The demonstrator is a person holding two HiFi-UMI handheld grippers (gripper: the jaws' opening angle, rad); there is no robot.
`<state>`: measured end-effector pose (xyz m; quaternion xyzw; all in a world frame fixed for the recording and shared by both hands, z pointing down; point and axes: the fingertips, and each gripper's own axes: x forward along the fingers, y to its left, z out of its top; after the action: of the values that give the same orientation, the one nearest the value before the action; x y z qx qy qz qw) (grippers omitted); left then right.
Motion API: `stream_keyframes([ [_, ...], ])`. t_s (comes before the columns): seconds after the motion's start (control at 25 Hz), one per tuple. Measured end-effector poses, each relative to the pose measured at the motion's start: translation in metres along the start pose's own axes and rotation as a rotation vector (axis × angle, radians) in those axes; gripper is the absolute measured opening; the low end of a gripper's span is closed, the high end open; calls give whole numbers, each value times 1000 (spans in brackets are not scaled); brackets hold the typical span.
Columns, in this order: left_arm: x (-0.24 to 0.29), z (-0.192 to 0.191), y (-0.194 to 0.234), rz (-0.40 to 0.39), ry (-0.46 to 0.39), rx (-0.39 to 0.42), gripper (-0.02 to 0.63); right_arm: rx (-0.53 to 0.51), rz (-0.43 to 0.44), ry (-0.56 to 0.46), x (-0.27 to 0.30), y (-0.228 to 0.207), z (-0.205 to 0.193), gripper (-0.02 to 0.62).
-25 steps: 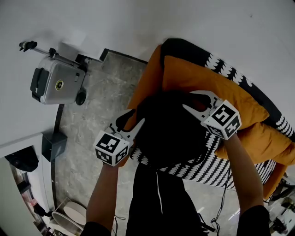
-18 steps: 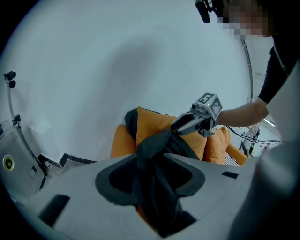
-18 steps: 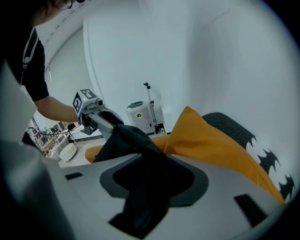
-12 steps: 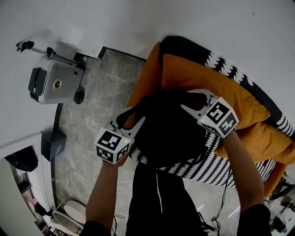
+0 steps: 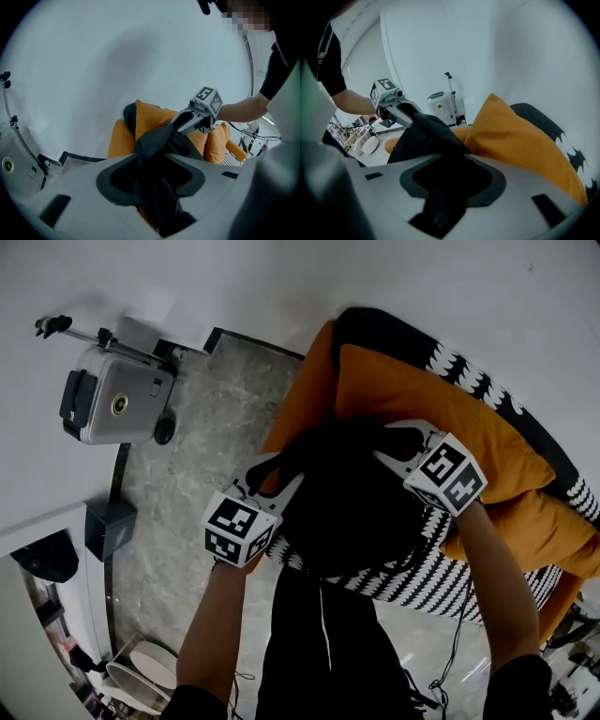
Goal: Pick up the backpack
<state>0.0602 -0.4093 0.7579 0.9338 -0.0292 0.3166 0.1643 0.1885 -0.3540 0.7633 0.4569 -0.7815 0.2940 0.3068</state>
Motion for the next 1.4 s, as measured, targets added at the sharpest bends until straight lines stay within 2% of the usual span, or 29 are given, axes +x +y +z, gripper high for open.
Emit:
stream_keyframes([
  [0.24, 3, -5, 0, 5, 21, -10, 166, -6, -12, 12, 3, 1, 1, 144],
  [0.48, 5, -6, -3, 4, 25, -10, 130, -15, -25, 16, 3, 4, 3, 134],
  [1.4, -8, -3, -26, -13, -7, -64, 71, 62, -70, -80, -28, 25, -2, 44],
])
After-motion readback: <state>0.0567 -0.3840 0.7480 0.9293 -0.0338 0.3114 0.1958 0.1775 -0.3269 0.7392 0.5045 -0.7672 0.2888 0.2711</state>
